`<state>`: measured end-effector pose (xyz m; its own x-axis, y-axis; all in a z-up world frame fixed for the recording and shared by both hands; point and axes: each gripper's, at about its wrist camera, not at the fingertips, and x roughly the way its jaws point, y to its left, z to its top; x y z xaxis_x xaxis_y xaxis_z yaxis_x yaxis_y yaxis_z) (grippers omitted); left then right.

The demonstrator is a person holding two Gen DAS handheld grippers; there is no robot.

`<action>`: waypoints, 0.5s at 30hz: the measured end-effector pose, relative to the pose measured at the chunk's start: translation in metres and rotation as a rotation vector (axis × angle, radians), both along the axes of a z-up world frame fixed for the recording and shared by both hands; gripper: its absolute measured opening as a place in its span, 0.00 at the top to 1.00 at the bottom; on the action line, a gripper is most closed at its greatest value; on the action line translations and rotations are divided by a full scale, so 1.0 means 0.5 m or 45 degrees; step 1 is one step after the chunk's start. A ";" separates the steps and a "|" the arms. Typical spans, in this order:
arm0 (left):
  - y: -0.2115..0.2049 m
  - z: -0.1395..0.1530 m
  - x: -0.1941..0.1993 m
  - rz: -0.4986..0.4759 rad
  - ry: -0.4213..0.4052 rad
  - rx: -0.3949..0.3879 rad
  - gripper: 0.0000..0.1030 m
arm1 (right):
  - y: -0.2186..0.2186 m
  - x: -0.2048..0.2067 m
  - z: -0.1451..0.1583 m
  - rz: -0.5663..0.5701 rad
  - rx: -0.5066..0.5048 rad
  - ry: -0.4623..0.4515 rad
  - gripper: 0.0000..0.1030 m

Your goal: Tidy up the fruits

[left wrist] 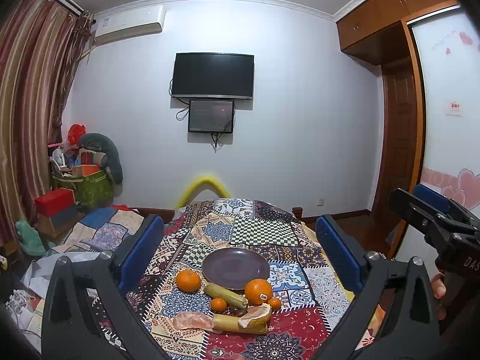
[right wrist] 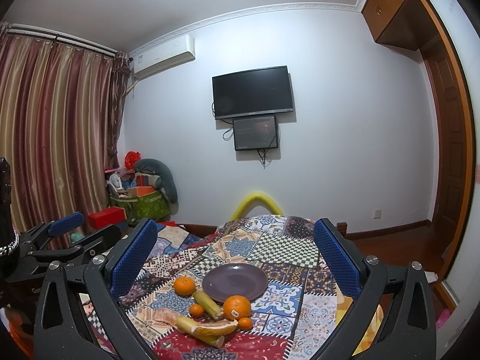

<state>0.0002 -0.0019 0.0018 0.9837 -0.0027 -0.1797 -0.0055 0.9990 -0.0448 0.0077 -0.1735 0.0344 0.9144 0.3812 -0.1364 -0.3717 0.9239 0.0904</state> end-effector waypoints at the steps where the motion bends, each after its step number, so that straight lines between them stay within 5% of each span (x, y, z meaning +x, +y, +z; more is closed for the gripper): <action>1: 0.001 0.000 -0.001 0.000 -0.001 -0.001 0.00 | 0.000 0.000 0.000 -0.001 0.001 0.001 0.00; 15: 0.005 -0.006 0.002 0.006 0.005 0.000 0.00 | -0.002 0.002 -0.002 0.006 0.005 0.015 0.00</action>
